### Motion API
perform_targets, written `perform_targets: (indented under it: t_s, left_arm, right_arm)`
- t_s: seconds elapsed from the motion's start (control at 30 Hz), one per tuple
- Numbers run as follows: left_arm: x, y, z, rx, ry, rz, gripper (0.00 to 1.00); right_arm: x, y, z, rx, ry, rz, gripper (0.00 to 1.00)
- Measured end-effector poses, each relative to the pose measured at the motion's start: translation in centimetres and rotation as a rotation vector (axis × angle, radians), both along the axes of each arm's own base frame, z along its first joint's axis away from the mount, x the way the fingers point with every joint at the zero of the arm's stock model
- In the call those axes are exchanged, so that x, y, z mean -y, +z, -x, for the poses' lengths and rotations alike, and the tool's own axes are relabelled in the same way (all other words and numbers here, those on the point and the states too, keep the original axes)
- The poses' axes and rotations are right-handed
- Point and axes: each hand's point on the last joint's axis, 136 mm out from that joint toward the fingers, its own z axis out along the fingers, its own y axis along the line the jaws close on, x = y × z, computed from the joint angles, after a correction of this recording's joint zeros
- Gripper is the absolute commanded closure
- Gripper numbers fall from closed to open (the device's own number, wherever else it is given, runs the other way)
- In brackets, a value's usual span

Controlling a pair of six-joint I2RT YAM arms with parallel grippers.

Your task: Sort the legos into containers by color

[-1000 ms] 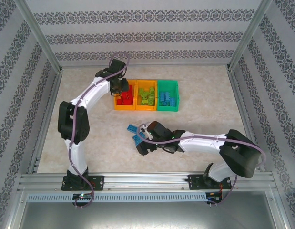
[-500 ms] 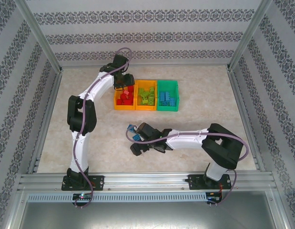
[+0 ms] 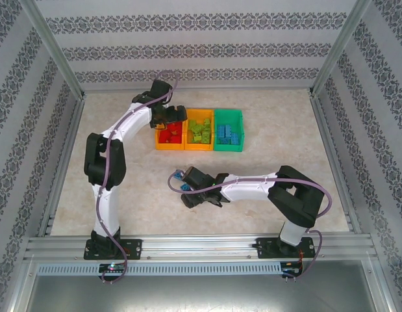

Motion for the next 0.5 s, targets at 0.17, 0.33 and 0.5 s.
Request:
perform_targets:
  t_s: [0.17,0.33,0.5]
  left_arm:
    - [0.0,2.4,0.3,0.063,-0.003,0.022,0.00]
    - [-0.3,2.4,1.8,0.071,-0.007,0.031,0.00]
    - [-1.1,0.5,5.2,0.023,-0.011,0.019,0.00]
  right_arm:
    - [0.6,0.4,0.1,0.010,0.004,0.019,0.45]
    - [1.5,4.4,-1.1,0.062,-0.006,-0.053,0.48]
    - [5.1,10.1,-6.7,0.142,-0.158,-0.202,0.50]
